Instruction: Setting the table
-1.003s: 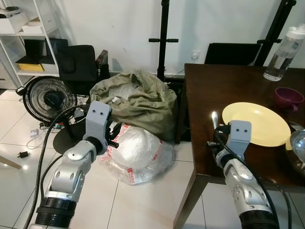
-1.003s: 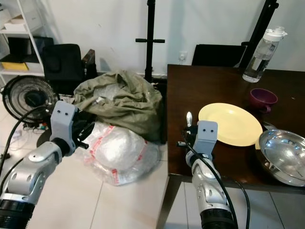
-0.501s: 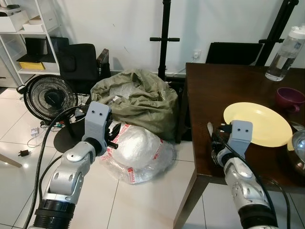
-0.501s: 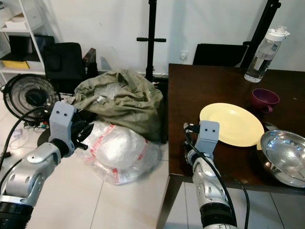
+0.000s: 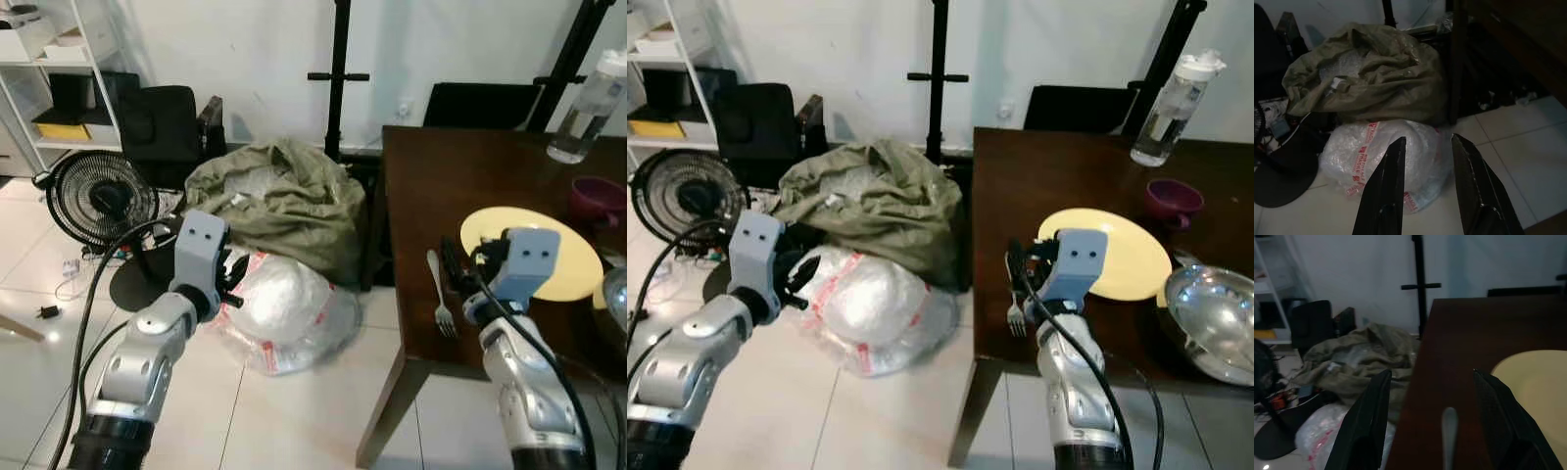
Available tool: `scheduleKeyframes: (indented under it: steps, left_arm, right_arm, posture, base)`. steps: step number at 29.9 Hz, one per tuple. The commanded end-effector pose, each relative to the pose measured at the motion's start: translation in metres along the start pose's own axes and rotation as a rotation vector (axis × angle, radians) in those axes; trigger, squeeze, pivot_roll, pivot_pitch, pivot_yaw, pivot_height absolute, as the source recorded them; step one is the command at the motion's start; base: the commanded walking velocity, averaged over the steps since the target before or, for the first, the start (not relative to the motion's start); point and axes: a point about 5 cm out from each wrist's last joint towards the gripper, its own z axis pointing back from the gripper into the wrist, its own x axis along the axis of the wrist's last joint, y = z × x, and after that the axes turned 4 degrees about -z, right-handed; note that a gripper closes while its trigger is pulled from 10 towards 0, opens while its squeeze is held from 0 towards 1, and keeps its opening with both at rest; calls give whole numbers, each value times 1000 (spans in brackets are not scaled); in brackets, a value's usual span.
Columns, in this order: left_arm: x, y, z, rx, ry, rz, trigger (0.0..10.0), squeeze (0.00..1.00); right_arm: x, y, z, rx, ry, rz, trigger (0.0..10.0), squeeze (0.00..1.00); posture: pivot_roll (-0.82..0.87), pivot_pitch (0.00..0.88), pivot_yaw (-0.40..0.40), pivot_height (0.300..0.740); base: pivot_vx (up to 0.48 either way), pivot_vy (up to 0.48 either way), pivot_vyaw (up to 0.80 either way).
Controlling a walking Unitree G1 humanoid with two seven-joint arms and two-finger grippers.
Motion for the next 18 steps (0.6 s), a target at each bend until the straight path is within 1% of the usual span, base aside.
scheduleKeyframes:
  steps: [1, 2, 3, 5, 7, 8, 9, 10, 11, 15, 18]
  left_arm:
    - [-10, -4, 7, -18, 26, -48, 10000, 0]
    - [-13, -10, 11, -34, 24, -65, 10000, 0]
    - [-13, -10, 11, -34, 24, -65, 10000, 0]
    - [-16, -16, 16, -55, 20, -71, 10000, 0]
    - [-16, -21, 19, -76, 10, -70, 10000, 0]
    - [-16, -21, 19, -76, 10, -70, 10000, 0]
    - [-16, -25, 22, -90, 0, -68, 10000, 0]
    - [-15, -32, 28, -124, -24, -68, 10000, 0]
    - [-15, -32, 28, -124, -24, -68, 10000, 0]
    - [-10, -43, 35, -182, -66, -65, 10000, 0]
    - [-15, -45, 38, -187, -54, -70, 10000, 0]
  right_arm:
    - [-1, 15, 19, 48, 10, -24, 10000, 0]
    - [-4, 23, 33, 66, 21, -21, 10000, 0]
    - [-4, 23, 33, 66, 21, -21, 10000, 0]
    - [-9, 32, 50, 78, 42, -28, 10000, 0]
    - [-11, 37, 61, 80, 58, -32, 10000, 0]
    - [-11, 37, 61, 80, 58, -32, 10000, 0]
    - [-10, 38, 65, 75, 61, -32, 10000, 0]
    - [-6, 38, 71, 51, 63, -38, 10000, 0]
    - [-6, 38, 71, 51, 63, -38, 10000, 0]
    - [1, 31, 75, -19, 49, -37, 10000, 0]
    - [0, 30, 78, -31, 61, -23, 10000, 0]
  posture:
    - [-4, 150, 120, 740]
    - [-5, 150, 121, 740]
    - [-5, 150, 121, 740]
    - [-7, 153, 122, 740]
    - [-9, 153, 123, 740]
    - [-9, 153, 123, 740]
    - [-12, 150, 126, 740]
    - [-15, 149, 129, 740]
    - [-15, 149, 129, 740]
    - [-16, 142, 128, 740]
    - [-16, 142, 128, 740]
  base:
    - [0, 0, 0]
    - [0, 0, 0]
    - [0, 0, 0]
    - [0, 0, 0]
    - [0, 0, 0]
    - [0, 0, 0]
    - [0, 0, 0]
    - [0, 0, 0]
    - [0, 0, 0]
    - [0, 0, 0]
    - [0, 0, 0]
